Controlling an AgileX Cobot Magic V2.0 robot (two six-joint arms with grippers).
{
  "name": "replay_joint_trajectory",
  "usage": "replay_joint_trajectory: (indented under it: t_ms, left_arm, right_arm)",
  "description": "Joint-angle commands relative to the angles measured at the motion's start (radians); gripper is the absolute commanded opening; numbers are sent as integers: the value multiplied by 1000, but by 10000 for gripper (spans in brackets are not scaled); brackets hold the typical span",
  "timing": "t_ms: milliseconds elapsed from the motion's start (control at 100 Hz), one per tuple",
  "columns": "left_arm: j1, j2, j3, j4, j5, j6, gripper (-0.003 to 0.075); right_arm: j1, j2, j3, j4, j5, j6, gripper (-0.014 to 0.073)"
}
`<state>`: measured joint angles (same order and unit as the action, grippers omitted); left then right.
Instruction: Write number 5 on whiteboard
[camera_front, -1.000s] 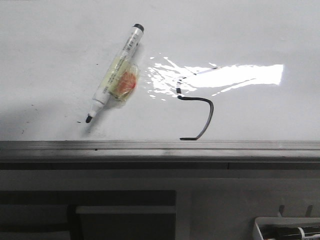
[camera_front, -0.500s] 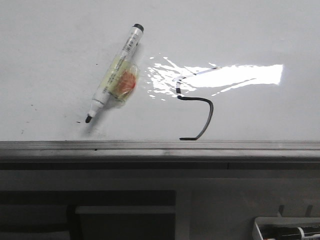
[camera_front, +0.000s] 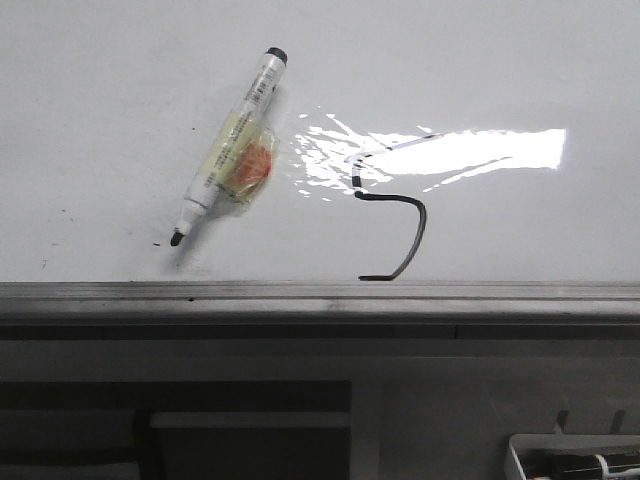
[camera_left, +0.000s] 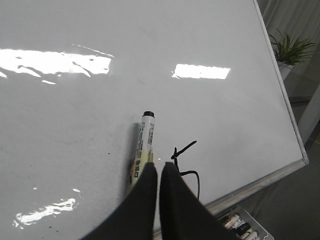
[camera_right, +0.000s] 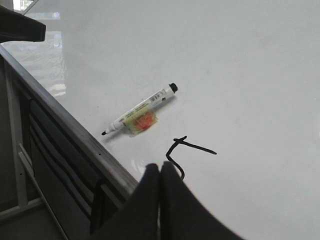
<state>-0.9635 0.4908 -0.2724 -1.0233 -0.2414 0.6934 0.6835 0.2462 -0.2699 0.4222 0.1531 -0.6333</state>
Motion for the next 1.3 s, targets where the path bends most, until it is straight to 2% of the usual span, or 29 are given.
replay_joint_trajectory:
  t_ms: [0, 120, 220, 260, 400, 570, 710, 770, 910, 1140, 1290]
  left_arm:
    - [-7, -4, -16, 16, -48, 4, -20]
    - [-5, -20, 25, 57, -67, 4, -20]
    - [25, -35, 89, 354, -142, -17, -20]
    - [50, -47, 120, 429, -168, -36, -20]
    - [193, -93, 202, 514, -194, -151, -20]
    - [391, -193, 269, 767, -143, -375, -20]
    - [529, -298, 293, 788, 47, -473, -20]
    - [580, -339, 293, 792, 159, -476, -20]
    - [670, -436, 293, 833, 321, -476, -20]
    - [760, -522, 293, 795, 506, -484, -20]
    - [773, -524, 293, 793, 509, -484, -20]
  right_arm:
    - [-6, 10, -27, 1, -76, 2, -61]
    - [-6, 10, -27, 1, -76, 2, -61]
    - [-6, 10, -27, 1, -74, 2, -61]
    - [-6, 10, -27, 1, -74, 2, -61]
    - [-6, 10, -27, 1, -74, 2, -61]
    - [-6, 10, -27, 1, -74, 2, -61]
    - [-6, 10, -27, 1, -74, 2, -61]
    - [-6, 10, -27, 1, -74, 2, -61]
    - [-6, 10, -27, 1, -74, 2, -61]
    - [-6, 10, -27, 1, -71, 2, -61]
    - [-6, 10, -27, 1, -70, 2, -61]
